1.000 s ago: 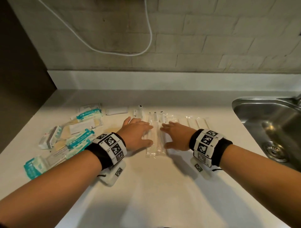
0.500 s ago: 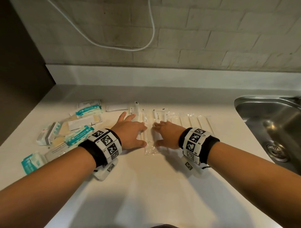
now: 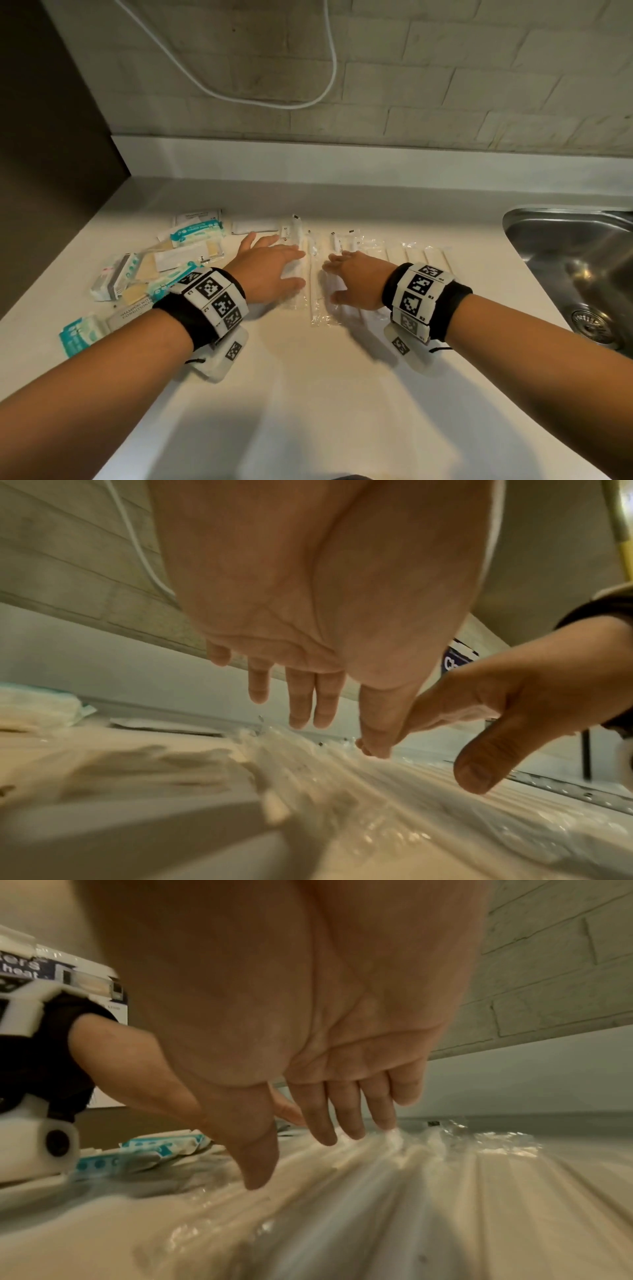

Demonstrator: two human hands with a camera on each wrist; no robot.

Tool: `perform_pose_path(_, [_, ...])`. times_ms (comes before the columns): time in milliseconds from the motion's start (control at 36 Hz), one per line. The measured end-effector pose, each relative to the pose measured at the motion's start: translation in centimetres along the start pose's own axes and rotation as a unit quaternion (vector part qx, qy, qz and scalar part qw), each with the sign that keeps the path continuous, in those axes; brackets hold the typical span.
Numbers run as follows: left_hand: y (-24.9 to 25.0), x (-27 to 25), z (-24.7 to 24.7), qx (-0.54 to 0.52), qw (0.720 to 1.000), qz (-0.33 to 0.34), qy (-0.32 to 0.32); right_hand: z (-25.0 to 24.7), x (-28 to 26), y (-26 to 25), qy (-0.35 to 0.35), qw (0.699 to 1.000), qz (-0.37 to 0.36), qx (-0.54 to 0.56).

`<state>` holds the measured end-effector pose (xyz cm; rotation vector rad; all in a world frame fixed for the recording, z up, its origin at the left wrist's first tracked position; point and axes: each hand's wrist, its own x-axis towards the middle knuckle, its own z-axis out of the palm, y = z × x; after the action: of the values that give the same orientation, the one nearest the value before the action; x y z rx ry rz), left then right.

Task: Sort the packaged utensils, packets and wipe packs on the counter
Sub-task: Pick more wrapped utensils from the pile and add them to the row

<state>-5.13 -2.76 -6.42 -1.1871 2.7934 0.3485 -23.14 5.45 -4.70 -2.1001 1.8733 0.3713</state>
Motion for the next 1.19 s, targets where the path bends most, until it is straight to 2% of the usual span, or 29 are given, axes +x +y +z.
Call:
perform_pose_path(139, [-1.8, 0.2, -0.2, -0.004, 0.998, -0.052, 0.020, -1.1, 1.1, -1.6, 0.025, 0.999, -0.021, -0.005])
perform_pose_path(222, [-2.2, 0.4, 0.2, -0.001, 0.998, -0.068, 0.007, -1.4, 2.1, -2.6, 0.035, 0.999, -0.026, -0.007])
perform_pose_path(444, [-2.5, 0.0, 0.5, 0.023, 0.998, -0.066, -0.002, -0.6, 4.5, -3.4, 0.021, 0.999, 0.007, -0.031])
perform_pose_path(806, [-3.3, -0.6, 0.5, 0.012, 0.998, -0.054, -0.009, 0.7, 3.9, -3.8, 0.031, 0.999, -0.020, -0.012])
perform_pose_path(1194, [-2.8, -1.2, 0.7, 0.024, 0.999, -0.041, -0.011, 0.4, 3.1, -3.8, 0.032, 0.999, -0.017, 0.010])
